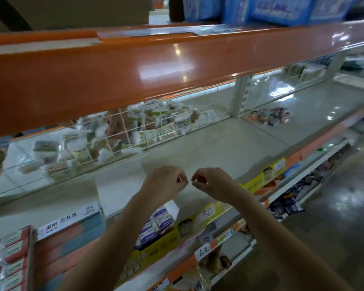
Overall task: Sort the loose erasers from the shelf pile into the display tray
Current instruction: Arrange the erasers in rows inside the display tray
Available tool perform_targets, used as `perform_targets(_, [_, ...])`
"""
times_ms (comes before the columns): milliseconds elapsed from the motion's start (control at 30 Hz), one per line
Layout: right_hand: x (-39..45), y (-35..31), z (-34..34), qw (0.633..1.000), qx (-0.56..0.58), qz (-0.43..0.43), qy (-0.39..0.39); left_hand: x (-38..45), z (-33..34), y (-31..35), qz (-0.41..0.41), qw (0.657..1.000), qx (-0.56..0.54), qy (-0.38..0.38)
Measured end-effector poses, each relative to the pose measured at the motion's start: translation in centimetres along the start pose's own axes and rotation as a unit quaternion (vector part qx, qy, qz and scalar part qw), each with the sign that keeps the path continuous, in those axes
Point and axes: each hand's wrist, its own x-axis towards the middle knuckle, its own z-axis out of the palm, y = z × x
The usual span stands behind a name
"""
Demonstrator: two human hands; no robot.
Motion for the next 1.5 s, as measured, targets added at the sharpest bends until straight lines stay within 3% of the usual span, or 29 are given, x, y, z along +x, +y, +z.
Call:
perform_targets(167, [1.5, 5.6, -3.8, 0.997, -0.042, 0.012, 0.058, 6.2, 1.7, 4.9, 0.055, 0.994, 0.078, 0.060])
perform_targets(300, [1.8, 12.1, -7.5, 0.995, -0.082, 0.029, 0.058, 11.5, 4.1, 9.8, 0.070, 0.990, 0.118, 0.042])
perform_targets(767, [1.7, 35.2, -17.0, 0.984, -0.120, 0.127, 0.044, 29.3, 13.3, 24.7, 0.060, 0.995, 0.065, 0.043])
perform_targets(1100, [6.6, 43.5, -18.7, 0.983, -0.090, 0.151, 0.060, 40.5, 15.7, 25.4, 0.088, 0.991, 0.090, 0.039])
perform_targets(1300, [11.0, 45.9, -19.7, 0.985, -0.084, 0.122, 0.089, 44.3, 16.9, 24.5, 0.091, 0.987, 0.106, 0.081])
perform_targets(1500, [13.6, 47.5, -19.6, 0.991, -0.099, 0.068, 0.064, 44.6, 17.7, 24.0, 0.129, 0.970, 0.123, 0.166])
